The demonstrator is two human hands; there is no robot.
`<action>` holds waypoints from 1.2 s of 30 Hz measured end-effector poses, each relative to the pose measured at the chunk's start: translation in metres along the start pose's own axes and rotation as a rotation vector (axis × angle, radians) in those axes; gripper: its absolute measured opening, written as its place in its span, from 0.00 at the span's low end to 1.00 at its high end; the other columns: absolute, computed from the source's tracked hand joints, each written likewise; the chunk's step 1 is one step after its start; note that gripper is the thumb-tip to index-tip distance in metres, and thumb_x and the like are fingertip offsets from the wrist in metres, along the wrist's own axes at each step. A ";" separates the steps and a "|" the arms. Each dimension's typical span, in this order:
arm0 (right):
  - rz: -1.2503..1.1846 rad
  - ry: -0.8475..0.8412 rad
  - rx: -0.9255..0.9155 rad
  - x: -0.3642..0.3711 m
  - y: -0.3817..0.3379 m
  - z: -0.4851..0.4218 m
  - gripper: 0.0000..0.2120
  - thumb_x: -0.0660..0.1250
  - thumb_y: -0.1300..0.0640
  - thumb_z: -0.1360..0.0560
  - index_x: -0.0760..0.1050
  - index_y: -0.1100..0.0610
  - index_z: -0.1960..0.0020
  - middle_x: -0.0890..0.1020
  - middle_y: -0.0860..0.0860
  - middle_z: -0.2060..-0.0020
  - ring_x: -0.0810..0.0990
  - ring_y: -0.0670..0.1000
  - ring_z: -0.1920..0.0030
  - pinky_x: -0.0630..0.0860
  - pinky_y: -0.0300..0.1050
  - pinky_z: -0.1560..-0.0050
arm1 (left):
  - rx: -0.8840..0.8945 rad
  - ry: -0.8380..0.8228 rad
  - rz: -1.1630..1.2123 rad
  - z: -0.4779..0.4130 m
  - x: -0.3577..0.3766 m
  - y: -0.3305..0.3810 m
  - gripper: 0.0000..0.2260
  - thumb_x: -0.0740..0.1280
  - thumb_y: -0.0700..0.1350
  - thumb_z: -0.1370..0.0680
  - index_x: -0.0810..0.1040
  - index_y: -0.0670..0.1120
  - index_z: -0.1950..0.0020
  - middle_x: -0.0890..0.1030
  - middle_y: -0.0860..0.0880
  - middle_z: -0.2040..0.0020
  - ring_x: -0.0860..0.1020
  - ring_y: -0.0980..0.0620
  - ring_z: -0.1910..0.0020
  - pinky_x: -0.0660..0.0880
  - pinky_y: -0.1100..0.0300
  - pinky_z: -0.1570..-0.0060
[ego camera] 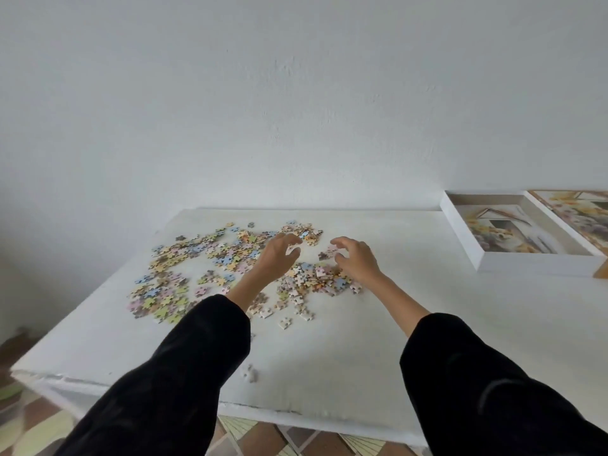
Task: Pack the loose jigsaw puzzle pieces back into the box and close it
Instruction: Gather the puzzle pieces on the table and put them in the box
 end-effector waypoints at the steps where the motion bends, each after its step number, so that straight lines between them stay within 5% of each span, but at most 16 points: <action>1: 0.041 0.015 0.019 0.010 0.000 0.007 0.17 0.61 0.57 0.24 0.72 0.53 0.36 0.77 0.53 0.39 0.70 0.56 0.35 0.69 0.53 0.38 | 0.003 -0.018 -0.009 0.011 0.003 -0.008 0.12 0.62 0.40 0.22 0.74 0.39 0.40 0.76 0.40 0.40 0.74 0.44 0.41 0.70 0.54 0.40; 5: 0.161 0.110 0.063 0.031 0.005 0.030 0.17 0.59 0.51 0.23 0.71 0.52 0.35 0.76 0.52 0.37 0.69 0.58 0.34 0.66 0.57 0.36 | 0.012 -0.042 -0.007 0.042 0.021 -0.028 0.12 0.62 0.42 0.22 0.73 0.39 0.40 0.75 0.40 0.40 0.73 0.45 0.40 0.67 0.60 0.39; 13: 0.376 0.065 0.012 0.049 0.017 0.035 0.20 0.53 0.49 0.21 0.64 0.52 0.30 0.65 0.55 0.29 0.59 0.55 0.28 0.55 0.51 0.28 | 0.036 -0.021 -0.066 0.041 0.032 -0.037 0.16 0.58 0.48 0.20 0.68 0.45 0.34 0.67 0.45 0.32 0.65 0.46 0.32 0.61 0.53 0.33; 25: 0.190 0.231 -0.024 0.048 0.015 0.019 0.15 0.57 0.58 0.22 0.72 0.57 0.36 0.75 0.55 0.37 0.69 0.55 0.35 0.61 0.49 0.33 | 0.064 0.076 -0.036 0.022 0.024 -0.053 0.11 0.60 0.46 0.21 0.74 0.44 0.40 0.74 0.46 0.42 0.73 0.49 0.43 0.70 0.54 0.43; 32: 0.244 0.064 0.029 0.049 0.011 0.021 0.21 0.54 0.51 0.20 0.63 0.54 0.29 0.64 0.54 0.28 0.58 0.53 0.27 0.53 0.47 0.27 | 0.166 -0.013 -0.044 0.004 0.011 -0.060 0.22 0.52 0.54 0.24 0.76 0.42 0.42 0.77 0.43 0.46 0.74 0.46 0.45 0.70 0.55 0.46; 36: 0.231 0.191 0.122 0.045 0.017 0.019 0.20 0.53 0.50 0.20 0.65 0.55 0.30 0.65 0.55 0.29 0.60 0.53 0.27 0.53 0.50 0.26 | 0.193 -0.025 -0.002 -0.005 0.002 -0.068 0.14 0.59 0.48 0.21 0.76 0.41 0.41 0.76 0.43 0.44 0.75 0.45 0.45 0.68 0.58 0.46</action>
Point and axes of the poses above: each hand's wrist, its own z-axis away from the middle knuckle, its own x-axis out of the palm, y = z × x, the point moved 2 cm from there along -z, towards the middle knuckle
